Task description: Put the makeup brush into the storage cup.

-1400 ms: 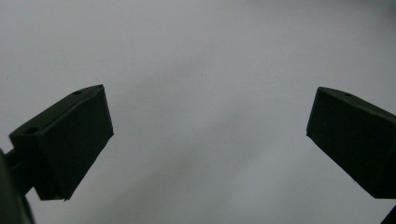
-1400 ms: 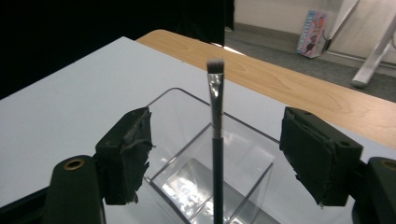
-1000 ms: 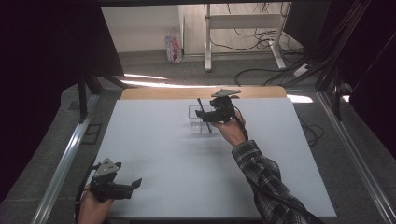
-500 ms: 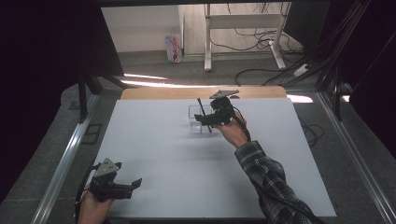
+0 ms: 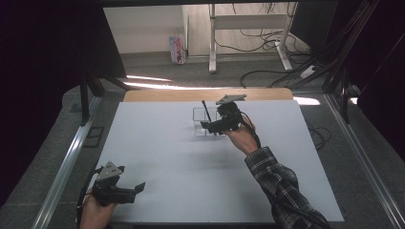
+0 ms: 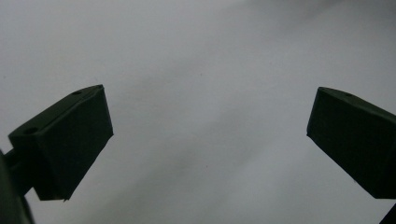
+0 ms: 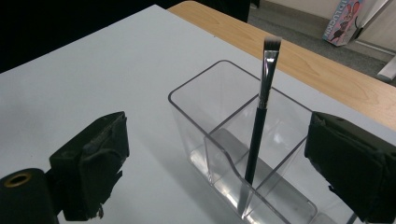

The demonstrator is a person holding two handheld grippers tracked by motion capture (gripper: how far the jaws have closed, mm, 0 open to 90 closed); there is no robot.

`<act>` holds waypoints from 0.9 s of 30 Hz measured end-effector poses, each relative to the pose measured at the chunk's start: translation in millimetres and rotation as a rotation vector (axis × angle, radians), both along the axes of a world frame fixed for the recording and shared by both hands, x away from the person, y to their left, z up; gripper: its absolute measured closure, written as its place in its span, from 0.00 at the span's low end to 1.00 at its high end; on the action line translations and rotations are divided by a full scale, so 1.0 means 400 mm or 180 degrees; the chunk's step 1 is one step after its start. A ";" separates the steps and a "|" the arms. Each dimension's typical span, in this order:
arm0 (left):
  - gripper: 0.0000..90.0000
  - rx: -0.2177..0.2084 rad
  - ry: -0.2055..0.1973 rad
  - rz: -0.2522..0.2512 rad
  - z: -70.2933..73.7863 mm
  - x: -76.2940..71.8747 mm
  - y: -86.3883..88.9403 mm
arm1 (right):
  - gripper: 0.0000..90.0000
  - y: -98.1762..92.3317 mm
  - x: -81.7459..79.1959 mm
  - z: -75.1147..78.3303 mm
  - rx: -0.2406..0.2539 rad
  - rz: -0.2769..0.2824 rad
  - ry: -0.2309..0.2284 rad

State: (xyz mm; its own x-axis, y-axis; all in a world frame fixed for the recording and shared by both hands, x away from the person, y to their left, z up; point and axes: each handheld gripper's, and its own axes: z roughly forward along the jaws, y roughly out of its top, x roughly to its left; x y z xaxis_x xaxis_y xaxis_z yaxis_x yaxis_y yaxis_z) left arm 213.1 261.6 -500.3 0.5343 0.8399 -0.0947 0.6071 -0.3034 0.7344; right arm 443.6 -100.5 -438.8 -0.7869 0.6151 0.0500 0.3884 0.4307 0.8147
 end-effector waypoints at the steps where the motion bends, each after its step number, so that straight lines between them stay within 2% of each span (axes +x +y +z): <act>1: 0.01 0.0000 -0.0001 -0.0001 0.000 0.000 0.000 | 0.07 -0.001 -0.002 0.000 0.0003 0.0007 -0.0002; 7: 0.01 0.0002 -0.0002 -0.0003 0.001 0.000 -0.001 | 0.05 -0.009 -0.015 -0.001 -0.0068 0.0021 -0.0005; 27: 0.01 -0.0007 0.0007 -0.0013 0.000 0.001 -0.002 | 0.01 -0.039 -0.056 0.008 -0.0111 0.0098 0.0001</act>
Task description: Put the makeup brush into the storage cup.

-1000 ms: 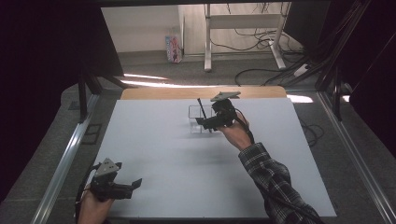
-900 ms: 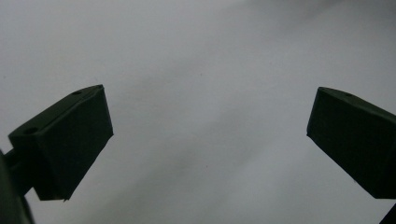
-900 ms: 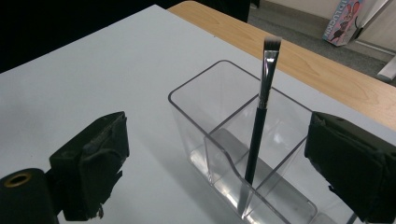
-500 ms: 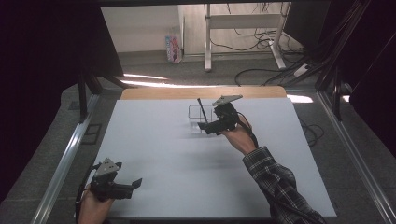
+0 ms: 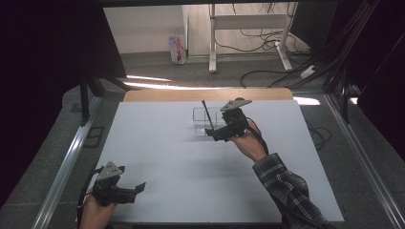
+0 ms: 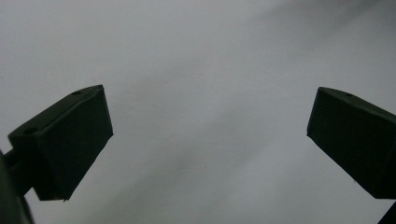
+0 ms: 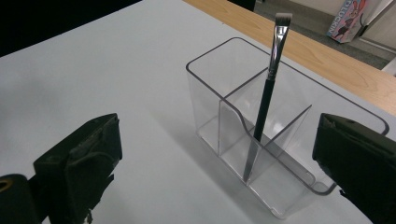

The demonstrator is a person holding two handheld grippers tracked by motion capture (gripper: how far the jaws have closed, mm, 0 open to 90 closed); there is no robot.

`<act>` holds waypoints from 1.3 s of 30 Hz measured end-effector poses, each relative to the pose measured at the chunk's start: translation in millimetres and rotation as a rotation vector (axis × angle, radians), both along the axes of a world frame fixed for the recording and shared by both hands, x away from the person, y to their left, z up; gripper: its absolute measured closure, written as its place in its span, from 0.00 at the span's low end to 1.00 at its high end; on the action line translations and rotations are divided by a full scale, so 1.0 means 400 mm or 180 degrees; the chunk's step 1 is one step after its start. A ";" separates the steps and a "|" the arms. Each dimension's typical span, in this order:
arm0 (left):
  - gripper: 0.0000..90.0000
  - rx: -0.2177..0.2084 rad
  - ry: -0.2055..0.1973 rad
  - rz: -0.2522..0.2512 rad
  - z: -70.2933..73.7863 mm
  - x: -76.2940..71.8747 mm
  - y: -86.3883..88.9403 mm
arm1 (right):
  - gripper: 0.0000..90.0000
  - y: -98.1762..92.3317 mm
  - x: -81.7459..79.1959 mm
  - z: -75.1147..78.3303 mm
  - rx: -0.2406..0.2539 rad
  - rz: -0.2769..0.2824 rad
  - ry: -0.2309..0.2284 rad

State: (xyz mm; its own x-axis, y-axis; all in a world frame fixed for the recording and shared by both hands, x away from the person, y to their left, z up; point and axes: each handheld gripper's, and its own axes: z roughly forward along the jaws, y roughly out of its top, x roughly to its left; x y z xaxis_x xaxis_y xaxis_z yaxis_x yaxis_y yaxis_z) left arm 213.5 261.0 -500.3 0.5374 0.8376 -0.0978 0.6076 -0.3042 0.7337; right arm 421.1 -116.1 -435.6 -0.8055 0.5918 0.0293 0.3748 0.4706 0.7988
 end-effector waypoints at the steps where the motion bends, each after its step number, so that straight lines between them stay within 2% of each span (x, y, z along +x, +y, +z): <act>1: 0.01 -0.0001 0.0000 0.0001 0.000 0.000 0.000 | 0.00 -0.002 -0.002 0.001 0.0003 0.0002 0.0000; 17: 0.01 -0.0002 0.0006 -0.0004 0.000 0.000 -0.001 | 0.00 -0.037 -0.041 0.021 -0.0024 0.0016 0.0000; 28: 0.01 -0.0038 0.0052 0.0005 0.001 0.001 -0.001 | 0.00 -0.061 -0.068 0.002 -0.0077 0.0020 0.0019; 39: 0.00 -0.0025 0.0014 -0.0001 0.000 0.001 -0.001 | 0.00 -0.081 -0.093 -0.021 -0.0136 0.0011 0.0043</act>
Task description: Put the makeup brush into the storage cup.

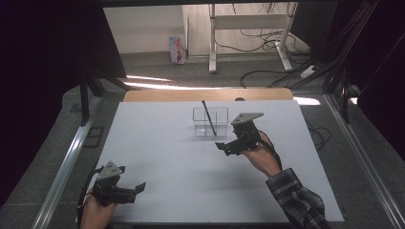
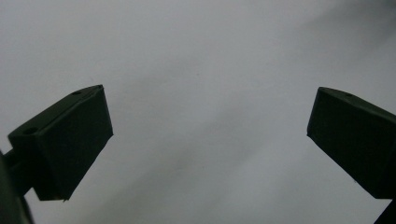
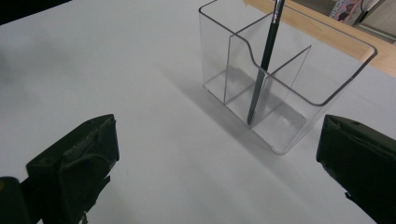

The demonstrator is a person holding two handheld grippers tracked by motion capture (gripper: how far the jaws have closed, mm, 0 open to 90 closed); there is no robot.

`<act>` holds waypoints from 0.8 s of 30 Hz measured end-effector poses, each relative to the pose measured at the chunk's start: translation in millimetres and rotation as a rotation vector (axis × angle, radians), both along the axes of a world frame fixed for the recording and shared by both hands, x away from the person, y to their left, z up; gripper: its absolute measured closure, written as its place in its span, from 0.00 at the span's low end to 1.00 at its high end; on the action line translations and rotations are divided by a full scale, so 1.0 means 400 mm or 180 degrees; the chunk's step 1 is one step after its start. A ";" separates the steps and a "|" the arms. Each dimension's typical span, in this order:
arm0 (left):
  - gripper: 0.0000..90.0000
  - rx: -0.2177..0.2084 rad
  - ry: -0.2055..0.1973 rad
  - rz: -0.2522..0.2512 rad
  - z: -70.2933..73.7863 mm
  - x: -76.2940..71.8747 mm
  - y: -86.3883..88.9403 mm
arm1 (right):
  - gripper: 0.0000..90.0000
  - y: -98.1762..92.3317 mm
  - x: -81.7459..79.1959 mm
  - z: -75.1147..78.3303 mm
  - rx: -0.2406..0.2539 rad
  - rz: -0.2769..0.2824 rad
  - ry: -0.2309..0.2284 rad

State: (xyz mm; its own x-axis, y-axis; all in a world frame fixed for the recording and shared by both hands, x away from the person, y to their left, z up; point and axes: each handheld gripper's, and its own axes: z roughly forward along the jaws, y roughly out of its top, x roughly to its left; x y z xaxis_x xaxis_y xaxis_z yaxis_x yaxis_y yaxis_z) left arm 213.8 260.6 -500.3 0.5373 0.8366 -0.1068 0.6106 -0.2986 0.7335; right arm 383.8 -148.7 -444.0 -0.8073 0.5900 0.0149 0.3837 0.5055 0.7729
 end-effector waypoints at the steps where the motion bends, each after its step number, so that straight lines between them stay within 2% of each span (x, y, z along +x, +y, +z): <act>1: 0.00 -0.0001 -0.0001 -0.0002 0.000 0.000 0.000 | 0.00 -0.002 -0.003 -0.002 -0.0006 -0.0005 0.0006; 13: 0.00 -0.0007 0.0028 0.0008 -0.001 0.001 0.000 | 0.00 -0.028 -0.032 -0.024 0.0068 -0.0016 0.0065; 24: 0.00 -0.0003 0.0017 0.0014 0.000 0.000 0.001 | 0.00 -0.046 -0.056 -0.031 -0.0004 -0.0046 0.0101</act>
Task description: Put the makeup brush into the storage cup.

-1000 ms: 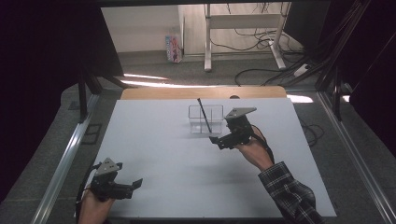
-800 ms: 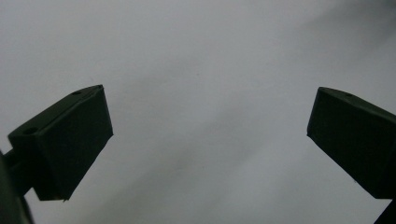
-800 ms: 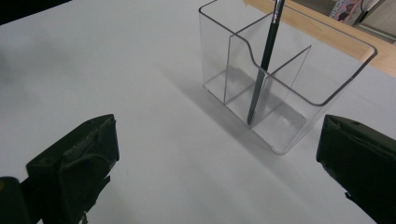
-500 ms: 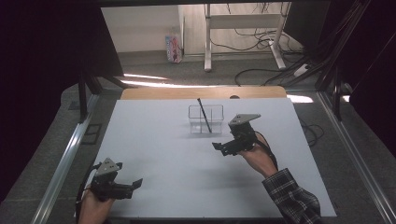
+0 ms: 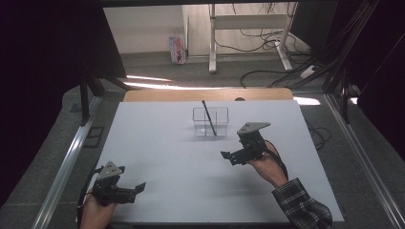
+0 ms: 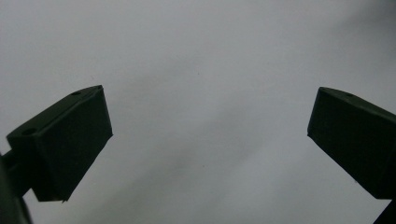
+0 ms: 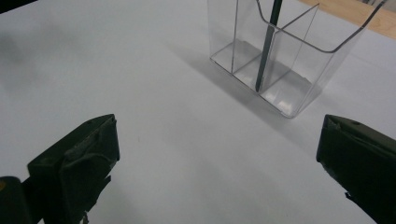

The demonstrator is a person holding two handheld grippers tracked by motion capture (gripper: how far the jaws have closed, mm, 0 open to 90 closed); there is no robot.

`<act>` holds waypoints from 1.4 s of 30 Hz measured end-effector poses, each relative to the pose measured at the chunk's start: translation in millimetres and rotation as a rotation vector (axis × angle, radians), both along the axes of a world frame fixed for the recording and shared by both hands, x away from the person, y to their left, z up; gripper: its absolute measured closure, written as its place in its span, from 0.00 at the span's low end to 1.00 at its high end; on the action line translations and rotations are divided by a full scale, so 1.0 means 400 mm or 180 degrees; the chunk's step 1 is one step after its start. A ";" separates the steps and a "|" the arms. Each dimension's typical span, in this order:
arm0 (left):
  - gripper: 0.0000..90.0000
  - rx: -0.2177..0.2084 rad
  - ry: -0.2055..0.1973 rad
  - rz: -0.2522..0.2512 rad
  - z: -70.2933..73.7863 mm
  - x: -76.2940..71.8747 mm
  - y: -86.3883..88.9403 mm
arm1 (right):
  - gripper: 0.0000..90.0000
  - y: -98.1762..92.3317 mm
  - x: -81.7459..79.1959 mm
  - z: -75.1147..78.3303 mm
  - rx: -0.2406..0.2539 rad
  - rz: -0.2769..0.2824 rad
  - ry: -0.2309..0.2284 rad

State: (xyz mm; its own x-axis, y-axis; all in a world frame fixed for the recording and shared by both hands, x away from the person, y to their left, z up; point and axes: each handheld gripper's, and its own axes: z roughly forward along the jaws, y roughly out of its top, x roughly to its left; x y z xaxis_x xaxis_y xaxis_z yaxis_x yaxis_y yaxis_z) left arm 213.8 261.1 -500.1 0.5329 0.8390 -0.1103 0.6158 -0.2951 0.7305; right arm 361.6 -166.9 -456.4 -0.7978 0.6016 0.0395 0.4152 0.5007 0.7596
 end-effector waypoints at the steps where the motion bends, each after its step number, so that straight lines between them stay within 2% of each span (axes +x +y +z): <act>1: 0.00 0.0003 -0.0004 0.0001 0.000 0.000 0.000 | 0.00 -0.002 -0.002 0.000 -0.0007 -0.0004 0.0007; 27: 0.00 0.0057 -0.0008 -0.0048 -0.002 0.001 -0.005 | 0.00 -0.043 -0.045 0.000 -0.0028 -0.0108 0.0031; 42: 0.00 0.0062 -0.0016 -0.0055 -0.001 0.001 -0.006 | 0.00 -0.070 -0.069 0.009 -0.0021 -0.0160 -0.0019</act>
State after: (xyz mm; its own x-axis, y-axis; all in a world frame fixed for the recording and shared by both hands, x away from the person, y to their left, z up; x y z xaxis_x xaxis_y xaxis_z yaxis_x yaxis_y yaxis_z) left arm 214.2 258.7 -500.6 0.5478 0.8316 -0.0914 0.6069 -0.3198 0.7276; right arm 334.0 -195.1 -452.8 -0.7668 0.6412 0.0308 0.4354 0.4843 0.7589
